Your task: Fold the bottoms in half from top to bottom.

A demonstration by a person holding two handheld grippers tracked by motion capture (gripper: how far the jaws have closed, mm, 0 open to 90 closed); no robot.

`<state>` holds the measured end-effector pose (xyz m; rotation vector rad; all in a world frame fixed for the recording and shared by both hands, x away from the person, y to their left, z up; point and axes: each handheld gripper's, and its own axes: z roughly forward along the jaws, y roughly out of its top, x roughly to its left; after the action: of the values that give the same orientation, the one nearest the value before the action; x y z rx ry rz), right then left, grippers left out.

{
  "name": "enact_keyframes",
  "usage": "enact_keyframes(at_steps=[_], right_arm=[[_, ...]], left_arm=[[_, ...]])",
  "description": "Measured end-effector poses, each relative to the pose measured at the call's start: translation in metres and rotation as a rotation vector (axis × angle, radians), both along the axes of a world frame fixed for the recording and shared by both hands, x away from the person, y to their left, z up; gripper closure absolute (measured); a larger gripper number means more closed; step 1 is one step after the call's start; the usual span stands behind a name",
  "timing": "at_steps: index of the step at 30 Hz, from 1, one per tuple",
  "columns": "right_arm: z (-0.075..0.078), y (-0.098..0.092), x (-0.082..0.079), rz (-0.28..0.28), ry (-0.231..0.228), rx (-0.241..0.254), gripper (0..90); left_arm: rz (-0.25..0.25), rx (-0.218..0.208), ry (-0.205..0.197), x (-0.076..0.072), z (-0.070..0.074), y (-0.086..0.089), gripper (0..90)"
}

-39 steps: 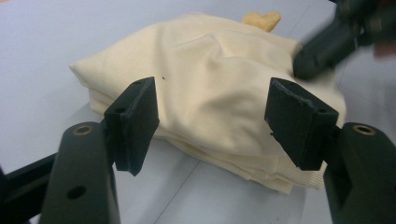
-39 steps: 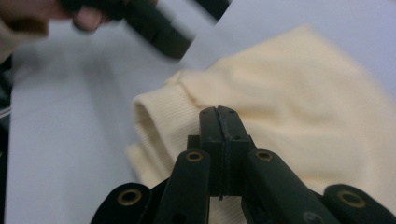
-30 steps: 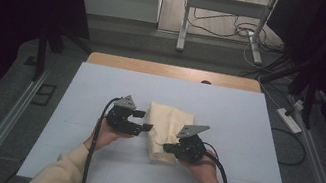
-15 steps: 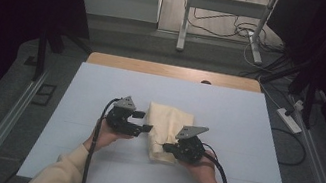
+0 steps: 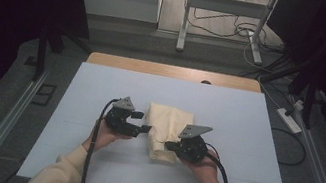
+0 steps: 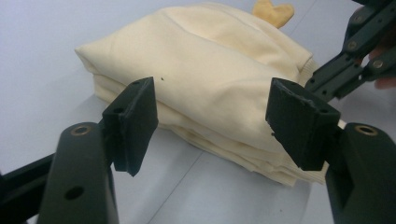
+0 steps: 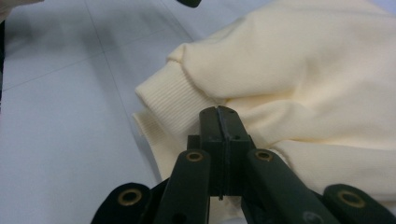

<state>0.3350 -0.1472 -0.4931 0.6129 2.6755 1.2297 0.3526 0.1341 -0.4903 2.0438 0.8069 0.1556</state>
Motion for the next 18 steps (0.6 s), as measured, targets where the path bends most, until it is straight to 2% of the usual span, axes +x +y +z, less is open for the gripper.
enact_keyframes(at_steps=[3, 8, 12, 15, 18], right_arm=[[0.006, -0.005, -0.003, -0.013, -0.028, -0.006, 89.0], [0.012, -0.020, -0.004, -0.053, -0.038, 0.017, 87.9], [0.013, -0.034, -0.003, -0.096, -0.041, 0.023, 77.7], [0.010, -0.043, -0.001, -0.139, -0.039, 0.017, 61.6], [0.007, -0.051, -0.001, -0.168, -0.035, 0.013, 50.7]], left_arm=[[0.009, 0.005, 0.001, -0.002, 0.000, 0.003, 33.2], [0.022, 0.010, -0.009, -0.008, 0.002, 0.009, 33.0], [0.033, 0.004, -0.013, -0.012, 0.003, 0.015, 33.0], [0.036, 0.007, -0.011, -0.016, 0.002, 0.019, 32.9], [0.037, 0.014, -0.005, -0.021, -0.001, 0.023, 32.6]])
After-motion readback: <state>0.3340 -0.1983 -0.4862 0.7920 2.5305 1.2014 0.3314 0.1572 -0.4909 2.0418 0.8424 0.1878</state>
